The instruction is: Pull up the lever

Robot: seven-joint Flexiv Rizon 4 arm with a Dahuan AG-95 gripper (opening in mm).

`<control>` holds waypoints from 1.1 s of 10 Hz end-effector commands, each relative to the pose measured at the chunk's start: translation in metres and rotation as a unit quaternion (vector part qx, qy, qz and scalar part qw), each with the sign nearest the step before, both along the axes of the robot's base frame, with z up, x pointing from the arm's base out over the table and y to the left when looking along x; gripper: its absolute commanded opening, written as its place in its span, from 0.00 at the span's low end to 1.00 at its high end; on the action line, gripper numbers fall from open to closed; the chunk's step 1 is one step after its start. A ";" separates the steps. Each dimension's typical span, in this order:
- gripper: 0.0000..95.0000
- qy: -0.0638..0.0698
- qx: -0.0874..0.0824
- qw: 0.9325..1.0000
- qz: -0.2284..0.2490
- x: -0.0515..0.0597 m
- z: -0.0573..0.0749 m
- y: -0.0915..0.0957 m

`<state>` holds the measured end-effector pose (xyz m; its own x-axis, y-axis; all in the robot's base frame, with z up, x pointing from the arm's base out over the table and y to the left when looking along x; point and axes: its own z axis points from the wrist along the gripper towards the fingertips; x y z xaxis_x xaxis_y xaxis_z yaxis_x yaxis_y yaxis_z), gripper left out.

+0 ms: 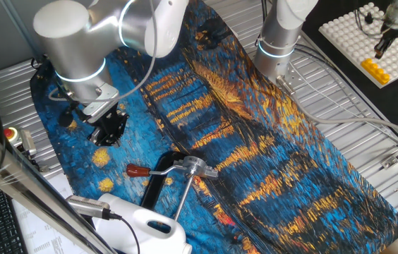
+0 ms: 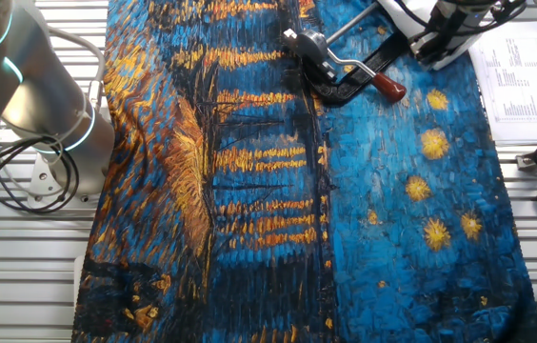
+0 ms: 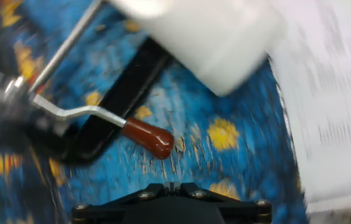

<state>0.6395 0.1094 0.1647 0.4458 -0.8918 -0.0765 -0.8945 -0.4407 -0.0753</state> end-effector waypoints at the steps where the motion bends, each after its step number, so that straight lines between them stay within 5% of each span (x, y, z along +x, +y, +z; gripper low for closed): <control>1: 0.00 0.004 0.000 1.000 0.014 -0.001 0.000 0.000; 11: 0.00 0.024 0.005 0.997 0.067 -0.009 -0.005 -0.002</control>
